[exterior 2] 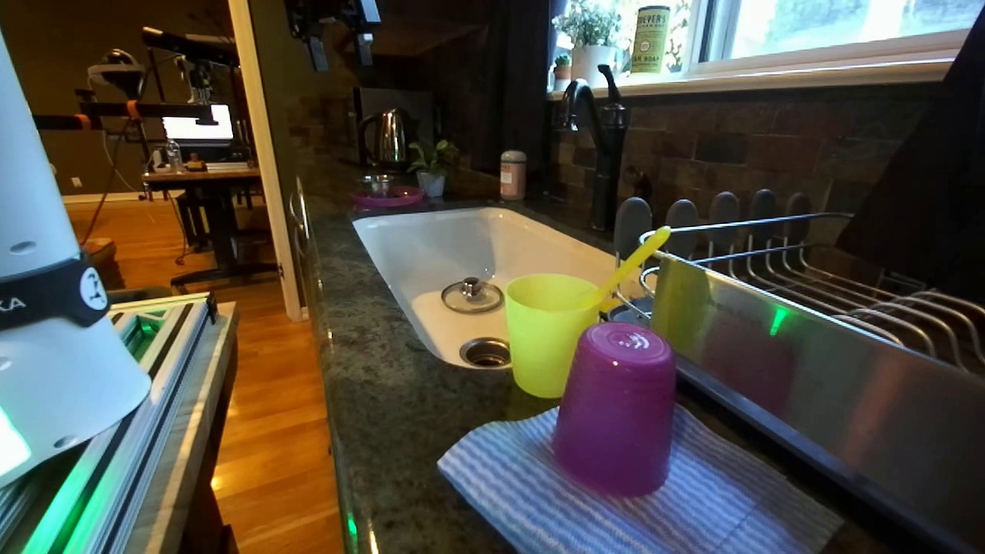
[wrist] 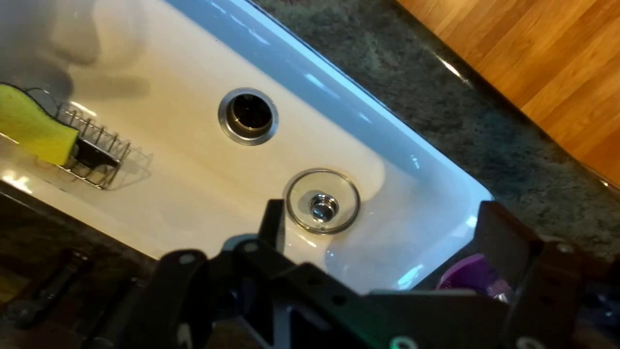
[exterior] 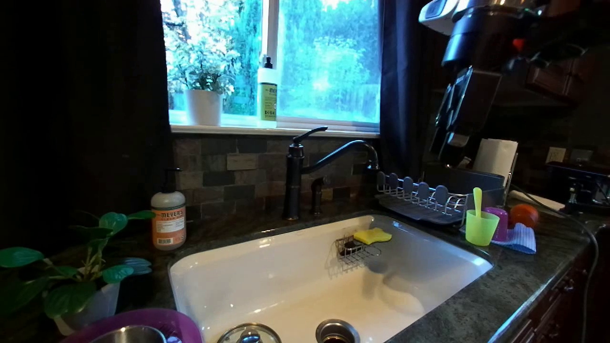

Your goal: Put the silver bowl on the windowsill

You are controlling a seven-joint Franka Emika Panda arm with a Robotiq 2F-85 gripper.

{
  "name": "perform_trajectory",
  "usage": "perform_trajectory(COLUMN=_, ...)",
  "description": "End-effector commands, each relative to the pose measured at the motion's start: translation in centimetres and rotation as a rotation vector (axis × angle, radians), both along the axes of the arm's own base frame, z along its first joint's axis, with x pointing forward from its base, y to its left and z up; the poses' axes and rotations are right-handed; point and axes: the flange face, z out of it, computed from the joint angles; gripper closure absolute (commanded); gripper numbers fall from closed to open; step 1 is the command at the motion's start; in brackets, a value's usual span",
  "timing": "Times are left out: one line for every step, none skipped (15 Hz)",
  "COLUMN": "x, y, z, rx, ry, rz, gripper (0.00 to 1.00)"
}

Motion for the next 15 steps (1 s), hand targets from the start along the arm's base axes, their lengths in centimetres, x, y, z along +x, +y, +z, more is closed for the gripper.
perform_trajectory(x=0.0, y=1.1, z=-0.8, rx=-0.010, ry=0.010, rz=0.007, gripper=0.00)
perform_trajectory(x=0.1, y=1.2, z=-1.0, rx=-0.012, ry=0.017, rz=0.009, gripper=0.00)
perform_trajectory(x=0.4, y=0.9, z=-0.8, rx=-0.006, ry=0.015, rz=0.003, gripper=0.00)
perform_trajectory(x=0.5, y=0.5, z=-0.5, rx=0.001, ry=0.011, rz=-0.003, gripper=0.00)
perform_trajectory(x=0.6, y=0.2, z=-0.1, rx=0.008, ry=0.004, rz=-0.007, gripper=0.00)
perform_trajectory(x=0.6, y=0.1, z=0.2, rx=0.012, ry=-0.002, rz=-0.008, gripper=0.00)
perform_trajectory(x=1.9, y=0.6, z=-0.7, rx=0.070, ry=-0.010, rz=-0.037, gripper=0.00)
perform_trajectory(x=3.2, y=1.1, z=-1.7, rx=0.099, ry=-0.013, rz=-0.041, gripper=0.00)
perform_trajectory(x=5.0, y=2.2, z=-3.5, rx=0.152, ry=-0.012, rz=-0.031, gripper=0.00)
perform_trajectory(x=5.9, y=3.1, z=-4.8, rx=0.198, ry=-0.014, rz=-0.036, gripper=0.00)
perform_trajectory(x=6.5, y=4.0, z=-5.8, rx=0.236, ry=-0.014, rz=-0.030, gripper=0.00)
perform_trajectory(x=7.1, y=5.0, z=-7.2, rx=0.277, ry=0.006, rz=-0.025, gripper=0.00)
perform_trajectory(x=7.7, y=6.2, z=-8.7, rx=0.293, ry=0.029, rz=-0.006, gripper=0.00)
perform_trajectory(x=7.7, y=7.9, z=-10.3, rx=0.300, ry=0.050, rz=0.030, gripper=0.00)
perform_trajectory(x=7.8, y=9.7, z=-11.6, rx=0.302, ry=0.066, rz=0.064, gripper=0.00)
